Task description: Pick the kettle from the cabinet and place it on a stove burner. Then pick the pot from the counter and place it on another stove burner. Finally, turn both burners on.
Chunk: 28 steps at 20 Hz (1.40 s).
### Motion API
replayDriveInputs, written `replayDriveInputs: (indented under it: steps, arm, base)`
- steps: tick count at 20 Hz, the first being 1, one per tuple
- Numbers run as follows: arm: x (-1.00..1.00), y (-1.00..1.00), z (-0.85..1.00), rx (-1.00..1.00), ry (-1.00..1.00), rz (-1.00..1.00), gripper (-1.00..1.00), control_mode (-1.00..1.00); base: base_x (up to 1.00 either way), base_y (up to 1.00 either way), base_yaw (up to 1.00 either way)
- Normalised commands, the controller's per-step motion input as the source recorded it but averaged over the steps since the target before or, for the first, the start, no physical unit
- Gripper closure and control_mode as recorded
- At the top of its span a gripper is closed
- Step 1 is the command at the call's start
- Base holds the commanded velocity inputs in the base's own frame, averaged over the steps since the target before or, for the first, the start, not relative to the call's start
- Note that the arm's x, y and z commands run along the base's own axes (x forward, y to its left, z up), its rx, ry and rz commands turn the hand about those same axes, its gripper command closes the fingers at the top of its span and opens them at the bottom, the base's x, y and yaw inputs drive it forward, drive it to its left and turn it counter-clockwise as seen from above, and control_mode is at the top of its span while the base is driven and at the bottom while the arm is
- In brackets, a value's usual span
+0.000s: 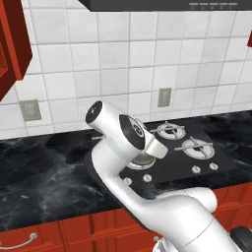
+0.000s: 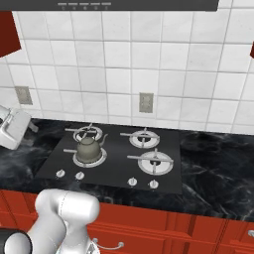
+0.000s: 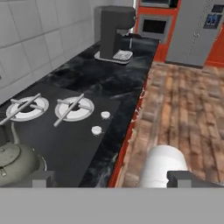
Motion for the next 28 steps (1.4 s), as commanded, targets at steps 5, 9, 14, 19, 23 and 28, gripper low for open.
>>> replayDriveInputs:
  steps: [5,9,14,19,23,28]
  arm:
    - [-0.09,-0.18,-0.08,0.16,0.0,0.18,-1.0,-1.0]
    - [-0.07,-0.18,-0.14,0.17,0.0,0.18,-1.0,-1.0]
    - [-0.05,-0.11,-0.06,0.08,0.0,0.11,-1.0,-1.0]
    - [-0.08,0.0,0.0,0.0,-0.03,0.0,-1.0,-1.0]
    - [-0.41,0.0,0.0,0.0,-0.13,-0.03,-1.0,1.0]
    - [0.0,0.0,0.0,0.0,0.0,0.0,-1.0,1.0]
  base:
    - [0.0,0.0,0.0]
    - [0.0,0.0,0.0]
    - [0.0,0.0,0.0]
    - [0.0,0.0,0.0]
    - [-0.21,0.0,-0.01]
    - [-0.91,0.0,-0.05]
